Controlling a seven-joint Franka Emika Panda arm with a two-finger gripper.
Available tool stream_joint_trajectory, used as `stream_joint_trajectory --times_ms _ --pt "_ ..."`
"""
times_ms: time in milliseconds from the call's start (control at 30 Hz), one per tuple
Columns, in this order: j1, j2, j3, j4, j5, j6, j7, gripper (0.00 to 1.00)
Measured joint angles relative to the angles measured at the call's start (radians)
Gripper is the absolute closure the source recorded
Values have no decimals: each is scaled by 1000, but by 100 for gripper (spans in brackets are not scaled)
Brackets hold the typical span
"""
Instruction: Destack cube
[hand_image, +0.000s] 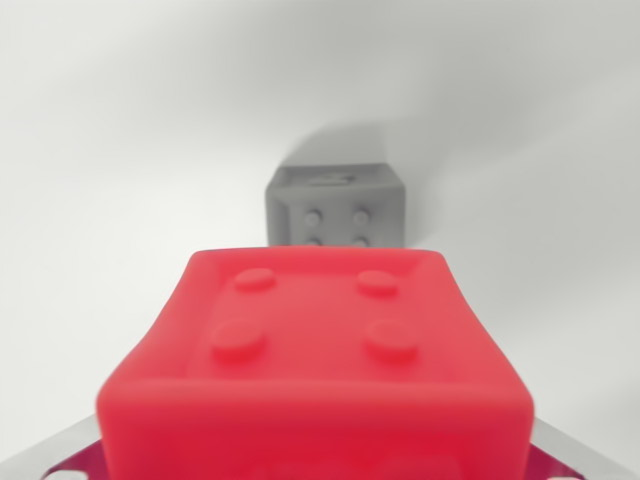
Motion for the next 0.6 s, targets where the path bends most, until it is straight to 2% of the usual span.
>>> stream_joint_trajectory --times_ms 333,600 --pt "0 -47 0 10 0 -53 0 100" --pt "-7 -64 -7 -36 0 -35 0 100"
